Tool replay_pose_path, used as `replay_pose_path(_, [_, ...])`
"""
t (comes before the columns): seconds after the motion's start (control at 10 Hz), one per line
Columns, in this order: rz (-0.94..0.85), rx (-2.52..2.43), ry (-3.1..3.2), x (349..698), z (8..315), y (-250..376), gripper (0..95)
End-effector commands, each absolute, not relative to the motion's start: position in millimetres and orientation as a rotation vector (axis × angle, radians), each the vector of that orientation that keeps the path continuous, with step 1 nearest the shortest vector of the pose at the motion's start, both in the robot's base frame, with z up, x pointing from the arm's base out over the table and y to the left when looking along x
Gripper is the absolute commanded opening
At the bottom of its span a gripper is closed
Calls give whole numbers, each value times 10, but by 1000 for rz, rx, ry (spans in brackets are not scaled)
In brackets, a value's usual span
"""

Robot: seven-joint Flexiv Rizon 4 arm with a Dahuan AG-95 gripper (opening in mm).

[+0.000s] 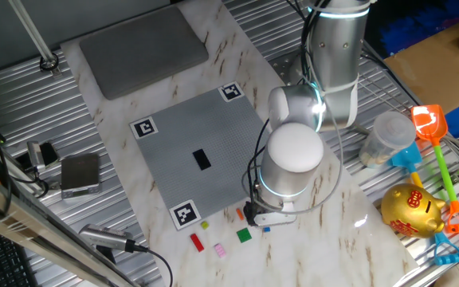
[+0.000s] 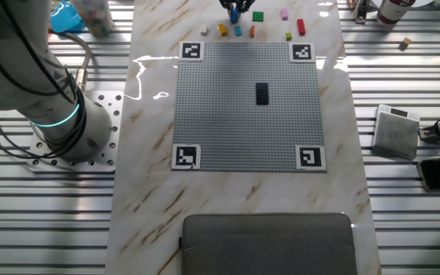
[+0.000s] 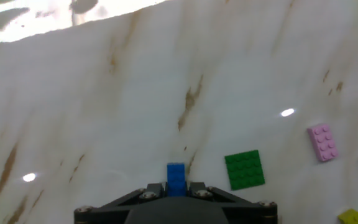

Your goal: Build with small Lego blocks

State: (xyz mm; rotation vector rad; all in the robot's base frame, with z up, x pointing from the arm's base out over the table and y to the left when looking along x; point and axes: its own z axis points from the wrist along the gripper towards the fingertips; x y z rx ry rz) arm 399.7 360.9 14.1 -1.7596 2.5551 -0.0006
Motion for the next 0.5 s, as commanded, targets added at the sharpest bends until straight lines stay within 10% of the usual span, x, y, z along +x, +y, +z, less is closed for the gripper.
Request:
replay_pose_path(0.1, [-9,-1700,2600,3983,210,3564,0])
replay_pose_path(0.5, [-33,-1706,2610,3961,320,3352,0])
